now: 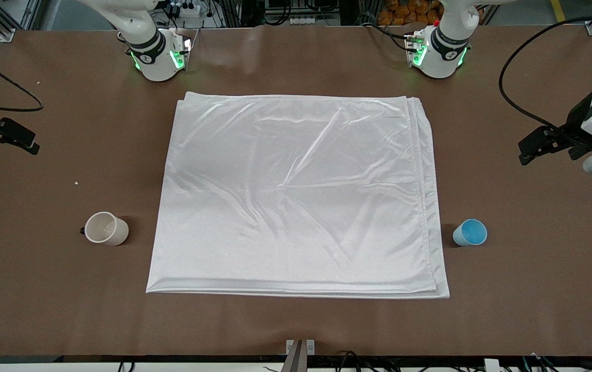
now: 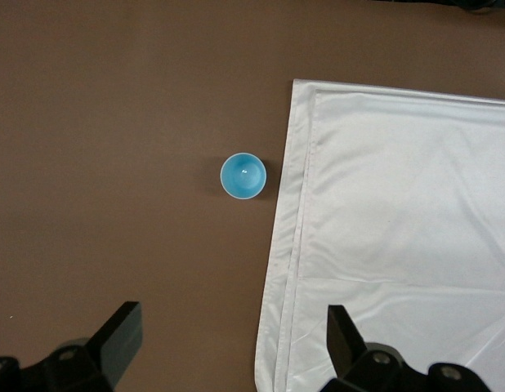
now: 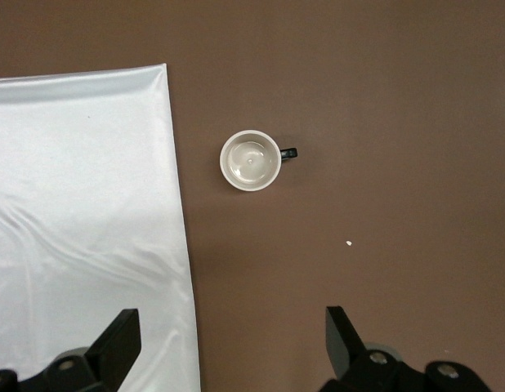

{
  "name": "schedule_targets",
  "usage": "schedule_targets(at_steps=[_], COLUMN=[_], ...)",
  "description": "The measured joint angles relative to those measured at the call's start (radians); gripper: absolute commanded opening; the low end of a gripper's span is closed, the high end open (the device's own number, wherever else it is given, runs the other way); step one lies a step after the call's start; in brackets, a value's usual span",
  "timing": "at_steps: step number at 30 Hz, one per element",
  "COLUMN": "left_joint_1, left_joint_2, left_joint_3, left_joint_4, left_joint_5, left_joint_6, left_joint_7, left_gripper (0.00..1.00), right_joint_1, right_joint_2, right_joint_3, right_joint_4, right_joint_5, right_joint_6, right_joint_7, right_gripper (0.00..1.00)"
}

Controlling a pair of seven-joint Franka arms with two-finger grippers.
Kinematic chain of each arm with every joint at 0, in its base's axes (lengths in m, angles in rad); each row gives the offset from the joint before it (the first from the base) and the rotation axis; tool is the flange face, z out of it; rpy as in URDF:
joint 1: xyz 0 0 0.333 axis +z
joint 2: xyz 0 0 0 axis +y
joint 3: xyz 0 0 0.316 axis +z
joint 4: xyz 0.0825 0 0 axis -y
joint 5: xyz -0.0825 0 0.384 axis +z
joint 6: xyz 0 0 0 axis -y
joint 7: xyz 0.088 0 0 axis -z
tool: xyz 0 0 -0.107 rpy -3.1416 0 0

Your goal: Place blue cup into white mug on cloth

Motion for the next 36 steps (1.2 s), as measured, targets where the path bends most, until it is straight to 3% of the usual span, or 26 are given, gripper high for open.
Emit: schedule_targets(at_steps=[28,36], left_joint_1=[0.011,0.022], left_joint_2=[0.028,0.056], left_joint_3=[0.007,0.011], left_joint_4=[-0.009,-0.090], left_joint_5=[0.002,0.004], left_joint_6=[0.003,0.117], left_joint_7=[0.040,0.057], left_gripper=[1.00,1.00], right_joint_1=[-0.022,-0.026], right_joint_2=[0.009,0.023], right_joint_3=[-0.005,-0.004], right_joint_4=[-0.006,-0.027], right_joint_5=[0.000,0.000], right_joint_6=[0.000,0.005], right_joint_7=[-0.085,-0.182], right_gripper=[1.00,1.00])
